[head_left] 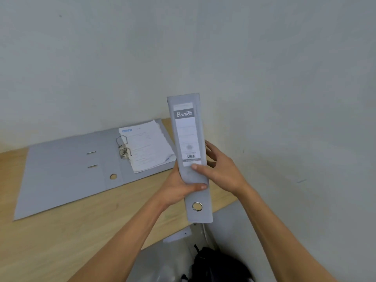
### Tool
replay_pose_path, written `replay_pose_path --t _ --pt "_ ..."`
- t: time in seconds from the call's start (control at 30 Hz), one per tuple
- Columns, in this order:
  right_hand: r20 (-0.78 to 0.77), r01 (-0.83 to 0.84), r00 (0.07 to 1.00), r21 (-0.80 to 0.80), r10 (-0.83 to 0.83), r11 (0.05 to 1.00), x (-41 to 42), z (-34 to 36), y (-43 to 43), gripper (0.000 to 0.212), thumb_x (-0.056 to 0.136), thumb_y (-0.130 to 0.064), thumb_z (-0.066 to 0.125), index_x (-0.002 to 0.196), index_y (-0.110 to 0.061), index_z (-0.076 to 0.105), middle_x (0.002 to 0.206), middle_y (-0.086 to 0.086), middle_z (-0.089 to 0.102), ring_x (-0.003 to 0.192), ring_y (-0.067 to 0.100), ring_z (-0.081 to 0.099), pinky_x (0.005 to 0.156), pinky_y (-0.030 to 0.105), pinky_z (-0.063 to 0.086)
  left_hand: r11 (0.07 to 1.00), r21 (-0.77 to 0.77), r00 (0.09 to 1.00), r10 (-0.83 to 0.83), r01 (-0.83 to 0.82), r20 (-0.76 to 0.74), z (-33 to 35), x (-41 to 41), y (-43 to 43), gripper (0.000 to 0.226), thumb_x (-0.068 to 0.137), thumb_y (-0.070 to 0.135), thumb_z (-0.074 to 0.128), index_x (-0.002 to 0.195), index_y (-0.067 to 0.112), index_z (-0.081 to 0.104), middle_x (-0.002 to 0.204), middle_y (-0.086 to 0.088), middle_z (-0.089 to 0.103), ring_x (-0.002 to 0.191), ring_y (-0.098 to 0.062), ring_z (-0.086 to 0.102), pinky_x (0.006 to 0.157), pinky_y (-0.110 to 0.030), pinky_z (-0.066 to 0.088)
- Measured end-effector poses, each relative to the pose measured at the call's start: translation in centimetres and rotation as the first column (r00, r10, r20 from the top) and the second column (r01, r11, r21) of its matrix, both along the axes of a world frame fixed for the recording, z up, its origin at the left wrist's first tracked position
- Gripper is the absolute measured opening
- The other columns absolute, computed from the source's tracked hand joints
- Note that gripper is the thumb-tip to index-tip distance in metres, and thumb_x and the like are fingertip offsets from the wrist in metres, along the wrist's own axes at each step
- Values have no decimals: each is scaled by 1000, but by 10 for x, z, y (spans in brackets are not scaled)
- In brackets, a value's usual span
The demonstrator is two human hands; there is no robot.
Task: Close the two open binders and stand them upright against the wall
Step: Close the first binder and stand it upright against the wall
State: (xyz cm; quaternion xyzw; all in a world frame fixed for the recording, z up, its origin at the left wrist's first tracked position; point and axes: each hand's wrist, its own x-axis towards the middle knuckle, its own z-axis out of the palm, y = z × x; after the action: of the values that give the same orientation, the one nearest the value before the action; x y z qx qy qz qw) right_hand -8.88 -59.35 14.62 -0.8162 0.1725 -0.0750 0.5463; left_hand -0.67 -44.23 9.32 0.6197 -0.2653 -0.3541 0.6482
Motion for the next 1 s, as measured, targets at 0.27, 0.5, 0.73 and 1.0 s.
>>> replay_pose_path --t 0.27,0.5,0.73,1.0 --pt "11 48 999 -52 -48 997 10 -17 -28 74 81 -34 79 145 -42 44 126 -34 63 115 -6 63 83 25 60 987 154 954 -85 42 287 -18 38 -35 124 73 5 79 162 28 -4 156 9 45 138 -7 50 100 -21 53" --pt "0 191 982 -70 -191 979 25 -61 -48 61 93 -8 61 144 -38 48 119 -45 61 114 -13 60 85 13 54 964 262 913 -135 32 385 -37 64 -65 115 85 -7 65 161 37 -10 165 11 32 147 -9 38 118 -38 39" --pt "-42 267 960 -152 -276 952 54 -86 -80 45 95 -6 54 134 -29 60 118 -21 71 103 -4 66 80 11 49 956 293 905 -99 -29 413 -45 96 -110 115 89 7 70 160 32 -17 157 -2 45 138 -20 51 112 -41 46" --pt "-79 533 843 0 -531 846 122 -89 -110 31 94 -4 59 122 -13 65 99 8 72 90 26 73 89 46 59 956 273 917 -13 -105 400 -43 145 -162 108 81 -3 76 159 7 1 143 -3 53 133 -22 53 92 -8 47"
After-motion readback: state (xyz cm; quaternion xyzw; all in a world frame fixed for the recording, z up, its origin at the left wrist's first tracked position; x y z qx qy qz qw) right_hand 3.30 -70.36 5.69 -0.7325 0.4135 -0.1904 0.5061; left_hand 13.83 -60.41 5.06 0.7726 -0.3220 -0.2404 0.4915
